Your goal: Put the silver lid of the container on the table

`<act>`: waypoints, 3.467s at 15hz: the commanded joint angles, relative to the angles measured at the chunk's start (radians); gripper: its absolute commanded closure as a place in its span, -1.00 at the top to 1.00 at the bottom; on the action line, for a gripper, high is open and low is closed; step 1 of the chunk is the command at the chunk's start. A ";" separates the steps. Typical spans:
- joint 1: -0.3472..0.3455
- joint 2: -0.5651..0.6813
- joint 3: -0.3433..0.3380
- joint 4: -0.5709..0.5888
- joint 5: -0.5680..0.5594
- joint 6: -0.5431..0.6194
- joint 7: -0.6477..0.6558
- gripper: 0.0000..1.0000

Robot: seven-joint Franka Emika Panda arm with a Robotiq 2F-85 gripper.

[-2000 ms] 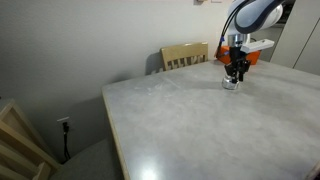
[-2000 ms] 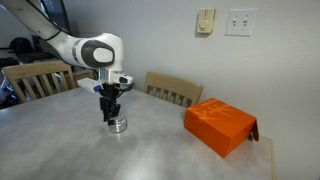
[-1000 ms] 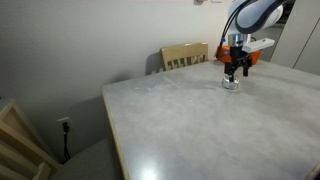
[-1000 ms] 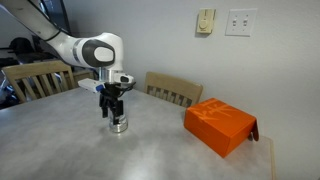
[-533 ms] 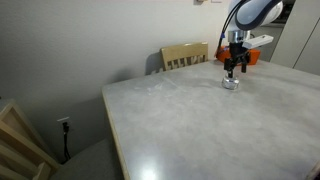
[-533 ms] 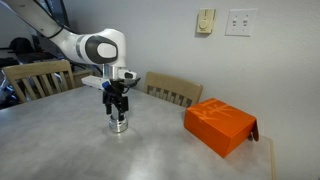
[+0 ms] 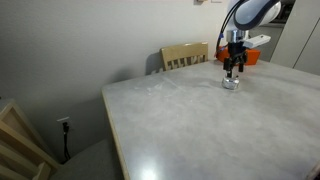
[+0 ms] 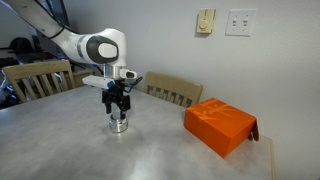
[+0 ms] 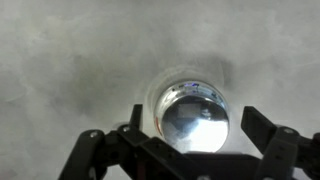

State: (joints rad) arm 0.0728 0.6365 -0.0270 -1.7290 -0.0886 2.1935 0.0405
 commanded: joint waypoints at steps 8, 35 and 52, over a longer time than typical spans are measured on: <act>-0.023 0.050 0.029 0.046 0.007 -0.006 -0.074 0.39; 0.025 0.100 0.127 0.113 -0.027 -0.068 -0.223 -0.13; 0.209 0.164 0.036 0.265 -0.279 -0.217 0.038 -0.13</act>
State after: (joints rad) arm 0.2391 0.7956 0.0424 -1.4658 -0.3110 1.9443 0.0163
